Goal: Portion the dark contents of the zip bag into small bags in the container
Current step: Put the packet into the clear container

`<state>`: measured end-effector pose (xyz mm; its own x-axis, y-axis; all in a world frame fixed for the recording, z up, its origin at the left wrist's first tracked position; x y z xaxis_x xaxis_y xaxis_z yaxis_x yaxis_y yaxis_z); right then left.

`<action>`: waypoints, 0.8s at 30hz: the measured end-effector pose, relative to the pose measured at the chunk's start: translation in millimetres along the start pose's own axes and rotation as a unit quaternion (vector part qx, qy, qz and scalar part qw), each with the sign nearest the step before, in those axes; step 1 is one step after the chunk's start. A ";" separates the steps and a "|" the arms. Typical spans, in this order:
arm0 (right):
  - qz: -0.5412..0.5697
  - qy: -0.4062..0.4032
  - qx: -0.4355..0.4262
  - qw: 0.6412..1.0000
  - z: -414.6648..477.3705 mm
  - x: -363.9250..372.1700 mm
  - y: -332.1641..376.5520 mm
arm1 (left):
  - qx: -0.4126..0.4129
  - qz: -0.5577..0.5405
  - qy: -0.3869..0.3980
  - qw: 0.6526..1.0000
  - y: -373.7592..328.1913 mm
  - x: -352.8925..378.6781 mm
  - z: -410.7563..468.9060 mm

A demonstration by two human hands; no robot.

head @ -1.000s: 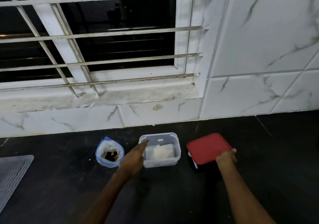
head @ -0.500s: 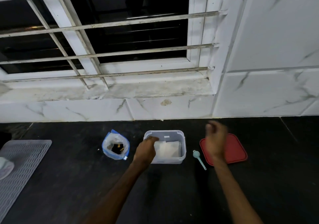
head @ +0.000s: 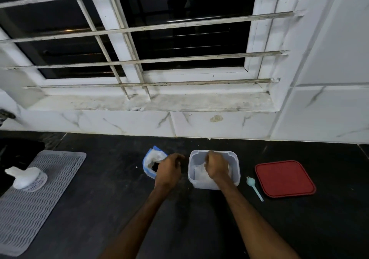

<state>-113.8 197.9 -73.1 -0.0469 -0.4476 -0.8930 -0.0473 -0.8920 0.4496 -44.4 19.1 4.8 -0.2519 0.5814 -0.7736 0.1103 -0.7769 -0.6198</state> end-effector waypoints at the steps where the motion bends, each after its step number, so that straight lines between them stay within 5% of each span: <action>1: 0.022 0.000 -0.004 1.000 -0.3 -1.0 3.6 | -0.002 -0.008 -0.001 1.000 3.4 -2.0 -0.1; 15: 0.142 0.001 -0.202 0.969 -20.9 -102.5 88.2 | 0.136 -0.009 0.125 0.983 -52.4 -4.3 19.0; 20: 0.171 -0.052 -0.191 0.965 -30.8 -112.4 91.2 | 0.122 -0.051 0.135 0.982 -48.0 -8.9 19.2; 24: 0.213 -0.120 -0.137 0.960 -45.7 -110.1 93.0 | 0.004 -0.162 0.090 0.983 -22.5 -19.9 20.5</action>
<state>-67.5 161.3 66.1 -0.2335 -0.7772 -0.5843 0.2907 -0.6292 0.7208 -61.6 20.0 36.9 -0.0988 0.8309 -0.5475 0.0437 -0.5461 -0.8366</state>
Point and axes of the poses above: each hand's wrist, its own z-axis towards the middle knuckle, its own x-axis out of the palm, y = z × x, the point moved 10 cm from there along z, towards the middle knuckle, and after that the axes turned 9 degrees about -y, right-handed, at the moved point
